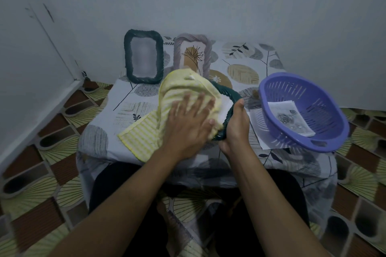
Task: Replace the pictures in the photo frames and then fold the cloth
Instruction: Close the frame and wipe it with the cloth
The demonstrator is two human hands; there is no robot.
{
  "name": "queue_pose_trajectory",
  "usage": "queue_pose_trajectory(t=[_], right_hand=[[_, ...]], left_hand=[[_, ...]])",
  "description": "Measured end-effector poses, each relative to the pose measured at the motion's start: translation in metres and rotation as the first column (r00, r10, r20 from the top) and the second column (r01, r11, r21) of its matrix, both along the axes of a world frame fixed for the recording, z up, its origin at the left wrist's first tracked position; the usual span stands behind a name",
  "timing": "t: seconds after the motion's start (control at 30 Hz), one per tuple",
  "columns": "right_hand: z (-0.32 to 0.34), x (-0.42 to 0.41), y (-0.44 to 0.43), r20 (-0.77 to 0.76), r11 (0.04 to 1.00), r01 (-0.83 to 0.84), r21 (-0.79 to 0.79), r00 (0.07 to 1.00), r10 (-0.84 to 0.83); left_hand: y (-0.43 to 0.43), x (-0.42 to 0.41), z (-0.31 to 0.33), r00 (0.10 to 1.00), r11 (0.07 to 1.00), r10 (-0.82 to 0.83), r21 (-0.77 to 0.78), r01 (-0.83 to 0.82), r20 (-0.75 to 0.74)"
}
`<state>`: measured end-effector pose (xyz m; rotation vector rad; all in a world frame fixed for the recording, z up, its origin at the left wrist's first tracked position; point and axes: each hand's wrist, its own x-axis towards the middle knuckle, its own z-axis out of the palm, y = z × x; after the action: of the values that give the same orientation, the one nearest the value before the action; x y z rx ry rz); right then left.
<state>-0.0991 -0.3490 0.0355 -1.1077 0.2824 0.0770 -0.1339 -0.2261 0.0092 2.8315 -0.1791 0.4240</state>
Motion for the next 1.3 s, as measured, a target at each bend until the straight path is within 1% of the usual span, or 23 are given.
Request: queue_pose_trajectory(t=[0.07,0.13,0.2,0.27,0.33,0.37,0.47,0.53,0.6,0.67,0.73,0.83,0.9,0.97,1.07,1.17,1.23,1.3], right_hand=[[0.0,-0.004,-0.004,0.012,1.0,-0.023,-0.002,1.0,0.023],[-0.002,-0.006,-0.005,0.024,0.999,-0.046,-0.012,0.999,0.046],[-0.002,-0.007,-0.005,0.034,0.998,-0.051,-0.024,0.998,0.052],[0.001,-0.008,-0.003,0.047,0.998,-0.057,-0.035,0.997,0.058],[0.003,-0.009,0.001,0.053,0.997,-0.058,-0.056,0.997,0.061],[0.004,-0.009,0.004,0.057,0.996,-0.06,-0.07,0.996,0.064],[-0.001,-0.009,0.007,0.068,0.992,-0.076,-0.098,0.994,0.083],[-0.002,-0.009,0.006,0.059,0.99,-0.109,-0.085,0.992,0.114],[-0.001,-0.011,0.004,0.072,0.988,-0.143,-0.064,0.986,0.147],[0.0,-0.015,0.005,0.084,0.987,-0.14,-0.079,0.986,0.147],[0.002,-0.019,0.009,0.107,0.988,-0.124,-0.087,0.985,0.133],[0.003,-0.022,0.014,0.124,0.99,-0.12,-0.074,0.984,0.128],[0.003,-0.02,0.015,0.108,0.993,-0.1,-0.061,0.988,0.106],[0.002,-0.018,0.016,0.105,0.993,-0.096,-0.064,0.989,0.102],[0.002,-0.016,0.019,0.12,0.988,-0.096,-0.12,0.987,0.11],[0.003,-0.012,0.014,0.107,0.982,-0.105,-0.157,0.987,0.123],[0.002,-0.009,0.01,0.109,0.98,-0.099,-0.174,0.987,0.119],[0.002,-0.009,0.008,0.126,0.98,-0.076,-0.185,0.987,0.1]], left_hand=[[0.021,0.015,0.0,0.988,0.989,0.139,-0.046,-0.142,-0.064],[0.038,0.027,0.003,0.962,0.961,0.231,-0.119,-0.248,-0.143],[0.045,0.033,0.007,0.944,0.933,0.271,-0.189,-0.306,-0.191],[0.038,0.031,0.008,0.941,0.924,0.281,-0.213,-0.319,-0.19],[0.023,0.024,0.008,0.952,0.939,0.247,-0.198,-0.281,-0.181],[0.015,0.02,0.008,0.963,0.953,0.203,-0.19,-0.236,-0.178],[-0.008,0.006,0.005,0.992,0.985,0.004,-0.169,-0.026,-0.129],[-0.013,-0.001,0.001,0.992,0.991,-0.097,-0.104,0.089,-0.075],[-0.008,-0.001,-0.003,0.991,0.992,-0.123,-0.047,0.12,-0.061],[0.004,0.005,-0.003,0.996,0.997,-0.058,-0.06,0.054,-0.07],[0.016,0.016,-0.001,0.992,0.984,0.094,-0.144,-0.105,-0.083],[0.025,0.029,0.005,0.929,0.891,0.321,-0.274,-0.362,-0.183],[0.021,0.032,0.008,0.903,0.859,0.366,-0.291,-0.42,-0.223],[0.01,0.03,0.009,0.92,0.877,0.319,-0.298,-0.378,-0.228],[-0.011,0.018,0.004,0.972,0.937,0.138,-0.294,-0.19,-0.188],[-0.02,0.0,-0.003,0.992,0.981,-0.015,-0.196,-0.009,-0.124],[-0.017,-0.006,-0.009,0.992,0.99,-0.044,-0.137,0.027,-0.122],[-0.006,-0.007,-0.014,0.991,0.991,0.015,-0.13,-0.033,-0.136]])
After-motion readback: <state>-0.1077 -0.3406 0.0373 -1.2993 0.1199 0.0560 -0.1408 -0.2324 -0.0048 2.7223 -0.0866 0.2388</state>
